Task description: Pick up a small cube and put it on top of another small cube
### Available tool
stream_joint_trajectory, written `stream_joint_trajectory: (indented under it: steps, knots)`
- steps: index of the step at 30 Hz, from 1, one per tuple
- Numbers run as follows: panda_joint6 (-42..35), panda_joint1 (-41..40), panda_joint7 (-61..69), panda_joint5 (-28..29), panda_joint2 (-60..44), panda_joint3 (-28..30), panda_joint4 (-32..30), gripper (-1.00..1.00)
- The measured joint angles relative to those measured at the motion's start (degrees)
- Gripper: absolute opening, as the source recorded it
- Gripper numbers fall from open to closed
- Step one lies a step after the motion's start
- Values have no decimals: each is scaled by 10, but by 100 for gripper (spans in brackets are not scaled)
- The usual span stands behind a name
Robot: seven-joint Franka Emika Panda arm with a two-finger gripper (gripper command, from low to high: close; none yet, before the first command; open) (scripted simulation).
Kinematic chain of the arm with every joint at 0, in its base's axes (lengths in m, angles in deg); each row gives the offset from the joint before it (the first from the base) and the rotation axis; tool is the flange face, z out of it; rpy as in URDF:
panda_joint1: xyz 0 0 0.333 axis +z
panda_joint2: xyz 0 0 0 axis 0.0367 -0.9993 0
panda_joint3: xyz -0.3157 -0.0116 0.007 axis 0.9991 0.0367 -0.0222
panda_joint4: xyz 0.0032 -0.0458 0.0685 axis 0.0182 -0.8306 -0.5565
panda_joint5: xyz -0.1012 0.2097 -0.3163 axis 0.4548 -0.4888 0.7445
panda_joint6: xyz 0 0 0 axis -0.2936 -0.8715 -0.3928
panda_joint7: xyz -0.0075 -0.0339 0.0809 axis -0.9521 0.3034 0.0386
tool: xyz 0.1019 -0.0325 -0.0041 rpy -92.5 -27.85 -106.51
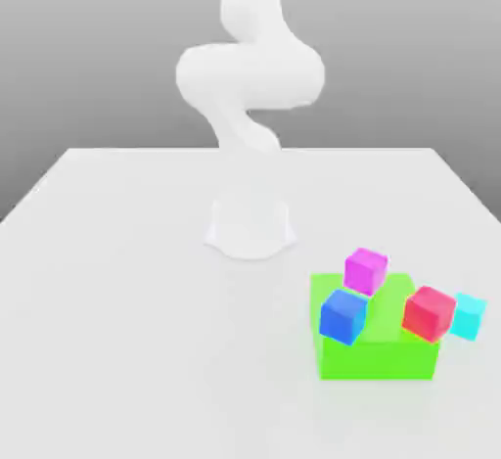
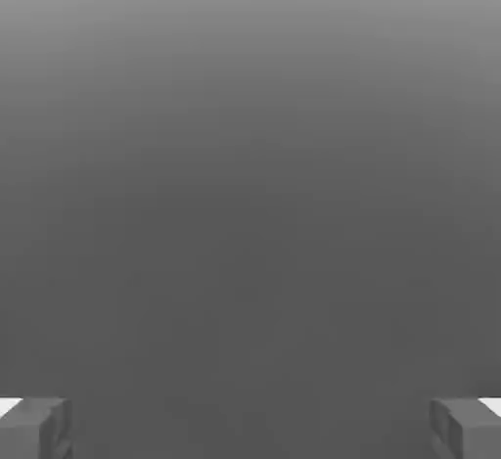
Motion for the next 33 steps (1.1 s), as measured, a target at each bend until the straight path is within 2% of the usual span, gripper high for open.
stream_joint_trajectory:
  steps: [12,20,24,29,30,33]
  knots:
    - [130,115,24,-5,-249,-124,-89,0]
    - [215,203,-8,58,-420,-202,-147,0]
    - [258,251,-49,122,-509,-196,-167,0]
    - [334,332,-114,208,-612,-104,-147,0]
    - [342,341,-120,216,-623,-93,-145,-100]
    - [342,341,-121,216,-623,-93,-145,-100]
